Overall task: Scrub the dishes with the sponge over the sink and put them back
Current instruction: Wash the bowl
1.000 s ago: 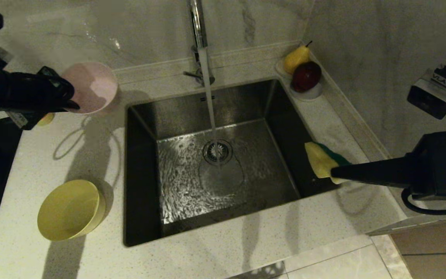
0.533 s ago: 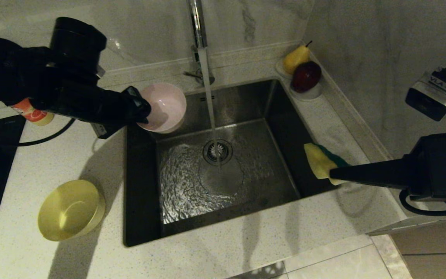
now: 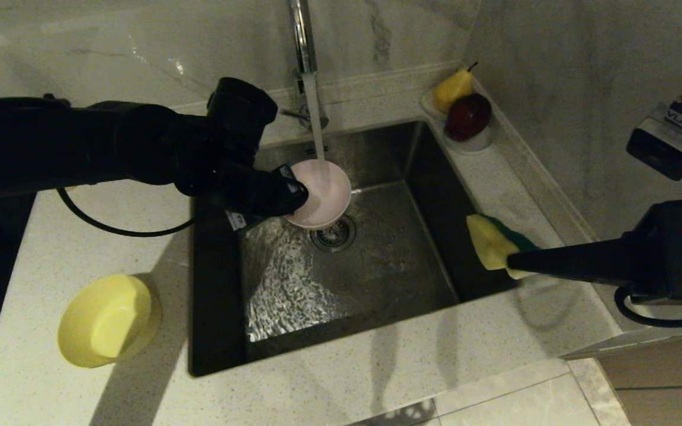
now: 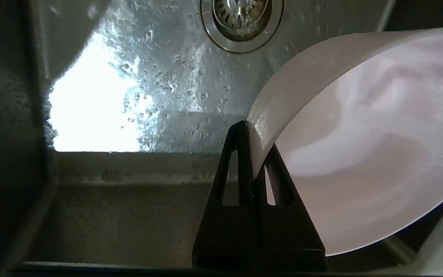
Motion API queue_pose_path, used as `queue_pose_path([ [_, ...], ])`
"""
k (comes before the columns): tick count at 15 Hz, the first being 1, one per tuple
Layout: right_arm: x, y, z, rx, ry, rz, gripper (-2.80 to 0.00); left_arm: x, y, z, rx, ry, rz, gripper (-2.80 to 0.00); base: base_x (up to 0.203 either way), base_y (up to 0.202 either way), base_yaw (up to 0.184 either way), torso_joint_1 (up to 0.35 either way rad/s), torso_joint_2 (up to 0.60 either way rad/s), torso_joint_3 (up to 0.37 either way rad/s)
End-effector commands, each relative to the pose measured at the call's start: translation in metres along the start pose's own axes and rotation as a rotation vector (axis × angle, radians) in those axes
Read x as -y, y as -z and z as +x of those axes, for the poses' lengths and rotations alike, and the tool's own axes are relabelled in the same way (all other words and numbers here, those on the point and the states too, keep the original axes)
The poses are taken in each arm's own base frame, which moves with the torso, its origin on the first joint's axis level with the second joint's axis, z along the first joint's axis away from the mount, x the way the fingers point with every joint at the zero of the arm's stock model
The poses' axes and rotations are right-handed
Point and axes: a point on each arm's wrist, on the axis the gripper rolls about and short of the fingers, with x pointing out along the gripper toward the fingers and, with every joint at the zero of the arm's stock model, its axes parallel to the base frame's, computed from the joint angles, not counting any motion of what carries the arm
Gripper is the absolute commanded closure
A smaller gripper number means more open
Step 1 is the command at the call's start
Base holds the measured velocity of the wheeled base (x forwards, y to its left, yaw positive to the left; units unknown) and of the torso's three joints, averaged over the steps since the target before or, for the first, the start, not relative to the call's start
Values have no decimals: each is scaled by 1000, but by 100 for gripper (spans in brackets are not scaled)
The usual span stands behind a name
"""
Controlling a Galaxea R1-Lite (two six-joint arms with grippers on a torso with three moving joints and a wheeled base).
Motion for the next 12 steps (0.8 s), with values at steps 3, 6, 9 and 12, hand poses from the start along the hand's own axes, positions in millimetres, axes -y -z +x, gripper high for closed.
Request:
queue_pose_path([
  [3, 0, 0, -1, 1, -4, 1, 0, 5, 5, 10, -12, 1, 4, 0, 0, 0, 0, 0, 0, 0],
  [6, 0, 0, 0, 6, -6, -2, 0, 7, 2, 10, -8, 4, 1, 0, 0, 0, 0, 0, 0, 0],
  [9, 0, -1, 1, 6, -6, -1, 0, 6, 3, 9, -12, 2, -7, 0, 0, 0, 0, 0, 0, 0],
  [12, 0, 0, 1, 5, -7, -2, 0, 6, 3, 7, -10, 3, -9, 0, 0, 0, 0, 0, 0, 0],
])
